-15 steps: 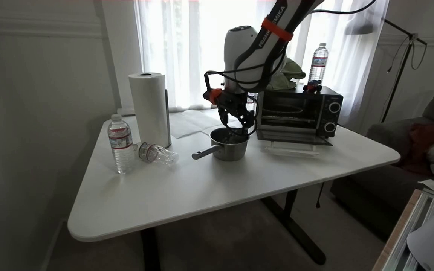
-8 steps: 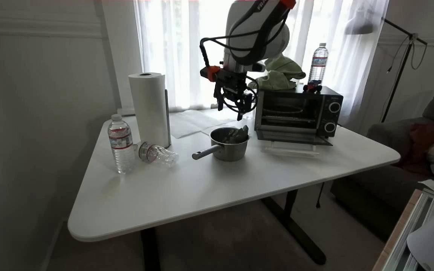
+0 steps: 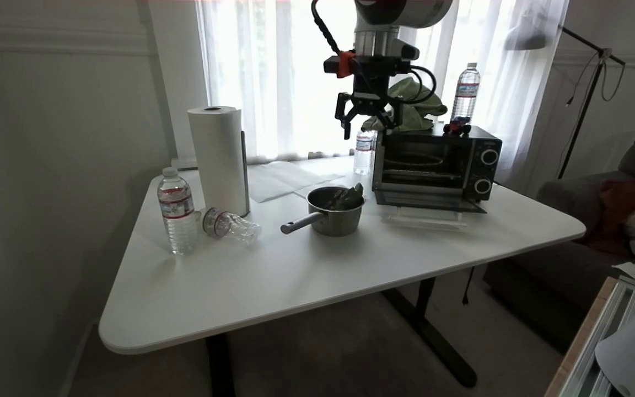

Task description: Pick up the green dinosaur and put it in the silver pot

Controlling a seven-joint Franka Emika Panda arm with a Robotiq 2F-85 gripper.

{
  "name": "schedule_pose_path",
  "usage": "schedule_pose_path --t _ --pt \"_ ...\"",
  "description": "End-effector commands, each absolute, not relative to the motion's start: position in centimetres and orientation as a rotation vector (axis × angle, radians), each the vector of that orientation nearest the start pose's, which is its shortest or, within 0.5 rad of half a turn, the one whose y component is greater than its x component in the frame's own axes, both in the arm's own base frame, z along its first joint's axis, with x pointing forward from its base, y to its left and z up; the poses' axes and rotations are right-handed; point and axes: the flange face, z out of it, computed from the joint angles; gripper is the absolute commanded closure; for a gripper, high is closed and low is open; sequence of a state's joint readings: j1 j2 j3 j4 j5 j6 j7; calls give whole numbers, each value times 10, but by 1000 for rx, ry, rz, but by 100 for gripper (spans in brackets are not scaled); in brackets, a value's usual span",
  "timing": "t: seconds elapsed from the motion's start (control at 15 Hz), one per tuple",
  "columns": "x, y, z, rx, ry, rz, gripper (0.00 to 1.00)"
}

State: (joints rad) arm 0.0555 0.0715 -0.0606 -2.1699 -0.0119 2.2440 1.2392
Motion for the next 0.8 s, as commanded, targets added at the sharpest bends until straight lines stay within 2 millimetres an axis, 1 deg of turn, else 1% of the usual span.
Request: schedule_pose_path --t 0.0,0.2,0.27,0.33,0.4,0.53,0.73 --pt "519 -19 388 -2779 1620 69 0" --pt "503 -27 401 -2917 1398 114 0" --pt "501 -29 407 -2949 1314 118 0" --pt "518 -27 396 -2878 1446 119 0" --pt "515 -28 400 -2902 1393 123 0" --pt "512 -29 404 -2918 1352 121 0" --pt "510 -29 403 -2926 1340 127 0"
